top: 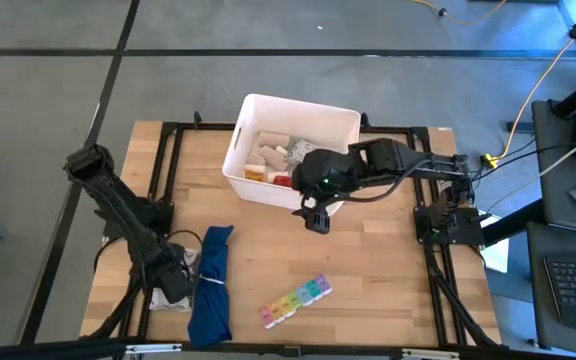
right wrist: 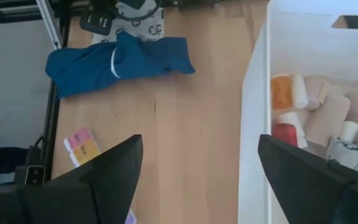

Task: Pick & place medical supplies in basket/bin
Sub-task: Put the white mailer bag into the white container

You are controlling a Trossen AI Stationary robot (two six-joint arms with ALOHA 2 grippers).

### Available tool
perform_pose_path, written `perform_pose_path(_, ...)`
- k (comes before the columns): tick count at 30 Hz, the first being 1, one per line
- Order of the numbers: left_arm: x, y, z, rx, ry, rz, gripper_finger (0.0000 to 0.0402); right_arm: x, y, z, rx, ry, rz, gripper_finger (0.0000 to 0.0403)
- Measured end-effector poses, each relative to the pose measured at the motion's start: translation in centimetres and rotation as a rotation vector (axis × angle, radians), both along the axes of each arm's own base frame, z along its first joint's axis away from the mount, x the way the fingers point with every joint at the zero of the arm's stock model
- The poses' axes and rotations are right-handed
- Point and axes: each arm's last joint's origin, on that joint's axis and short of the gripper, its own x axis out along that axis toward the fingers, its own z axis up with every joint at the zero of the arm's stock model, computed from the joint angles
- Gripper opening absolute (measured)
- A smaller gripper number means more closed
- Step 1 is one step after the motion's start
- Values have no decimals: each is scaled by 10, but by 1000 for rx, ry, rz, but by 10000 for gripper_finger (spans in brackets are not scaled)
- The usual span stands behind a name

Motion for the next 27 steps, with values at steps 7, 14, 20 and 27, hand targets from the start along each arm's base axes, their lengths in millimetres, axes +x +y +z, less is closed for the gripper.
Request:
perform_pose_path(7,-4,3,-22,-68,31,-9,115,-1,14,-3,-4,9,37,319)
perform_pose_path(14,0,10,-24,-80,-3,-148,103,8,41,-37,-21,71,110,319)
perform_pose_path(20,6,22,-25,-87,-2,-261,89,16,49,-68,-31,127,131,319)
perform_pose_path(27,12,43,-26,-73,42,-339,56,16,49,-72,-7,145,105,319)
